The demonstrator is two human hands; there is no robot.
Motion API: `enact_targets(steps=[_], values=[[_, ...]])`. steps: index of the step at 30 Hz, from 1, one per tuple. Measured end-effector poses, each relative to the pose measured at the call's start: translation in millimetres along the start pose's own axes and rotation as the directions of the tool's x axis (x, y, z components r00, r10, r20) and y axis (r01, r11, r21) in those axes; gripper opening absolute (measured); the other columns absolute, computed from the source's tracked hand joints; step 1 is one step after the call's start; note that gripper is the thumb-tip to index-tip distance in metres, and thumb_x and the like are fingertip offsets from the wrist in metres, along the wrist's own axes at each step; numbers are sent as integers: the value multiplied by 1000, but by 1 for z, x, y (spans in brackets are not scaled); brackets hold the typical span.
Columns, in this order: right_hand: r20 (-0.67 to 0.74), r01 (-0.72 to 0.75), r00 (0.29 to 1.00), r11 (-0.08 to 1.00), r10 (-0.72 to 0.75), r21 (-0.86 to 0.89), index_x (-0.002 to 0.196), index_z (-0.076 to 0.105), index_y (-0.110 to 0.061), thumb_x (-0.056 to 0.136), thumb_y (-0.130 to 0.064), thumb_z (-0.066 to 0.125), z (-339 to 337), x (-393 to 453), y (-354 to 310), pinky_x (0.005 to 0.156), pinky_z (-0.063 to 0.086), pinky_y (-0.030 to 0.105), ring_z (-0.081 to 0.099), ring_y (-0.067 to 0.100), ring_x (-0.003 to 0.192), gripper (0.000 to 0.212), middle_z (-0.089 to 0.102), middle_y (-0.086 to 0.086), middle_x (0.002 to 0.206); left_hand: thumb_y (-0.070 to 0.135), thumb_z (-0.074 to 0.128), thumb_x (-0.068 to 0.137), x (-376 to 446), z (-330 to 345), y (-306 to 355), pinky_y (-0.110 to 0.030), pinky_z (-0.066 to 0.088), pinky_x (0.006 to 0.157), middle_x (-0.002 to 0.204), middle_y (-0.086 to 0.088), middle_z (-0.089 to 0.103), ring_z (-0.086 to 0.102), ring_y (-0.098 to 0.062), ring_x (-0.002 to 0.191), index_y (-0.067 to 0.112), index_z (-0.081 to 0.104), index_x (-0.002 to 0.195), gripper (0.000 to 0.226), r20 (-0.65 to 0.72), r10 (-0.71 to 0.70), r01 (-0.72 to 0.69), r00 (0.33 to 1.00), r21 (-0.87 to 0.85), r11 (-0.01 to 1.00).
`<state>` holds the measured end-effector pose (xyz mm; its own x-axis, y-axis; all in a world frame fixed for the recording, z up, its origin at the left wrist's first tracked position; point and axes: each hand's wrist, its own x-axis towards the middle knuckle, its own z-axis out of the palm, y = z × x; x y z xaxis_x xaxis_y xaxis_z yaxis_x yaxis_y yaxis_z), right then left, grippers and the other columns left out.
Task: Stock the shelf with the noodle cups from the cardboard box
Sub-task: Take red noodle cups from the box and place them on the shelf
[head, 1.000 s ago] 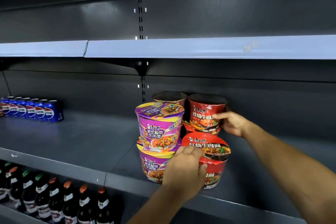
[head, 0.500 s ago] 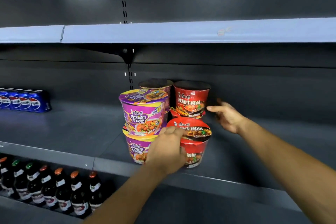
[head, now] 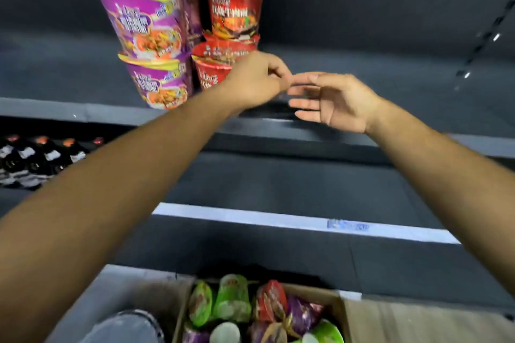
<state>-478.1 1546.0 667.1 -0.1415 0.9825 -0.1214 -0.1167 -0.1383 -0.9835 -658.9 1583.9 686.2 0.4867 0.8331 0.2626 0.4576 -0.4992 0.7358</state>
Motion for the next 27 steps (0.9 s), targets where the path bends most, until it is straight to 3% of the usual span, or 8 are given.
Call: enact_targets(steps=[2, 5, 9, 15, 18, 21, 25, 27], values=[[110, -91, 989, 995, 96, -49, 116, 58, -16, 76, -34, 61, -2, -18, 18, 76, 56, 28, 68, 16, 87, 44, 69, 4, 107, 4, 58, 87, -16, 14, -3, -25, 52, 68, 67, 4, 65, 59, -5, 62, 18, 67, 76, 19, 135, -89, 102, 987, -96, 990], [251, -208, 943, 976, 219, -69, 106, 63, -18, 57, -40, 80, -3, -33, 57, 75, 57, 29, 69, 18, 88, 56, 70, 4, 101, 17, 60, 92, -46, 37, -20, -26, 52, 77, 78, 6, 69, 65, -5, 73, 22, 65, 81, 13, 392, -235, 294, 890, -97, 951], [199, -353, 907, 927, 372, -123, 100, 60, -16, 74, -29, 59, 4, -46, 138, 82, 51, 36, 69, 20, 87, 28, 69, 4, 98, 27, 58, 92, -92, 81, -65, -29, 50, 84, 92, 2, 69, 66, -9, 85, 19, 64, 93, 9, 533, -395, 425, 748, 72, 903], [102, -613, 774, 779, 625, -130, 104, 57, -18, 96, -17, 45, 8, -59, 321, 94, 45, 38, 61, 20, 96, 15, 65, 0, 102, 32, 55, 93, -177, 201, -179, -26, 40, 62, 80, -2, 61, 56, -15, 75, 17, 63, 94, 17, 576, -560, 589, 595, 161, 792], [65, -692, 711, 714, 700, -106, 102, 58, -20, 93, -13, 53, -2, -64, 414, 78, 49, 32, 61, 18, 85, 12, 64, 1, 92, 38, 60, 89, -214, 267, -234, -30, 47, 71, 87, -5, 68, 66, -22, 87, 8, 71, 100, 33, 559, -634, 603, 535, 273, 750], [2, -738, 667, 660, 745, -139, 99, 60, -19, 93, -10, 54, -23, -60, 498, 64, 46, 26, 59, 19, 78, 13, 64, 7, 90, 29, 63, 88, -247, 328, -282, -34, 50, 78, 98, -19, 68, 64, -30, 101, 0, 68, 103, 33, 524, -743, 762, 417, 244, 600], [-179, -750, 654, 599, 735, -282, 110, 60, -25, 90, -18, 58, -53, -42, 590, 86, 52, 35, 59, 22, 107, 22, 64, 4, 114, 26, 54, 93, -274, 387, -332, -21, 41, 58, 112, -15, 65, 60, -24, 96, 3, 61, 117, 34, 449, -826, 862, 339, 204, 465], [-215, -706, 695, 597, 686, -381, 109, 62, -23, 83, -24, 63, -73, -28, 635, 94, 50, 44, 62, 25, 105, 27, 66, 6, 114, 28, 52, 94, -282, 409, -350, -24, 45, 70, 122, -14, 61, 58, -25, 108, 7, 58, 122, 36, 427, -839, 864, 338, 211, 456]])
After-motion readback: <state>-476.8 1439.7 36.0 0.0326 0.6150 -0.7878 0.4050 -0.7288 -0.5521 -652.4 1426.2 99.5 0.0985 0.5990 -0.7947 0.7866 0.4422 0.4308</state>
